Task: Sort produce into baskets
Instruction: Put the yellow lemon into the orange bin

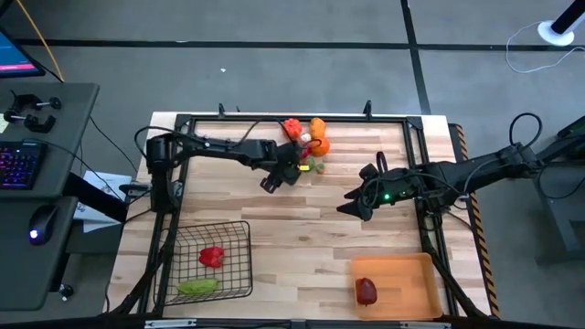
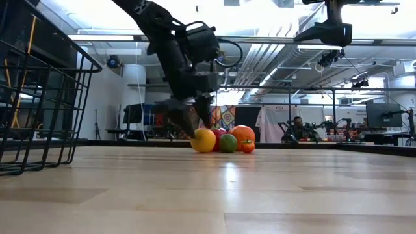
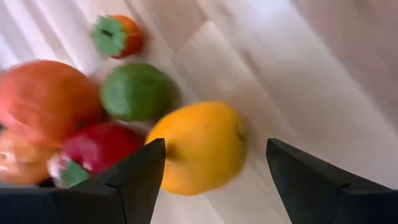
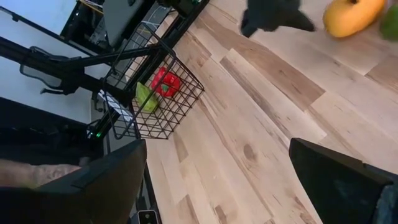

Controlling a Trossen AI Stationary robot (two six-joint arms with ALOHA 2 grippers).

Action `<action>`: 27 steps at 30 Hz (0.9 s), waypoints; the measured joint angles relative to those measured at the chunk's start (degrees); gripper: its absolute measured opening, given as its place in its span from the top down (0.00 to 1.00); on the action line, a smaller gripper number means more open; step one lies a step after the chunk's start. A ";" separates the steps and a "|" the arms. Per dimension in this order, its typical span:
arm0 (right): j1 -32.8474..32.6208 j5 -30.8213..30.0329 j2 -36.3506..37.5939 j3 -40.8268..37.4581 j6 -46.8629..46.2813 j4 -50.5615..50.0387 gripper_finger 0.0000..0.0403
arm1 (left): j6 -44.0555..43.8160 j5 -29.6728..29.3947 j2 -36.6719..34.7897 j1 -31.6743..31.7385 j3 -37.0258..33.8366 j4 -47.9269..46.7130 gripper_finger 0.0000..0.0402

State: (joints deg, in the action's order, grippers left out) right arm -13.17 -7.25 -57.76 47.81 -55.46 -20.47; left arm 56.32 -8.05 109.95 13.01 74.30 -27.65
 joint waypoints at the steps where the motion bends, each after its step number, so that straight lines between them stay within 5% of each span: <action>1: 0.00 0.00 0.00 0.00 0.00 0.02 0.04 | 0.34 -0.55 0.52 -0.02 0.02 1.35 0.33; 20: 0.00 0.11 -0.07 0.02 -1.53 0.20 0.04 | -8.14 -3.93 5.60 2.10 0.02 6.79 0.33; 27: 0.00 0.11 -0.07 0.02 -1.20 0.20 0.04 | -12.49 -4.64 5.30 2.74 0.11 5.19 0.54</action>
State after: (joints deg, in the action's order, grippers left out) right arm -13.17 -7.14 -57.82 47.83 -56.67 -20.27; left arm 43.83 -12.68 115.25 15.75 74.41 -22.46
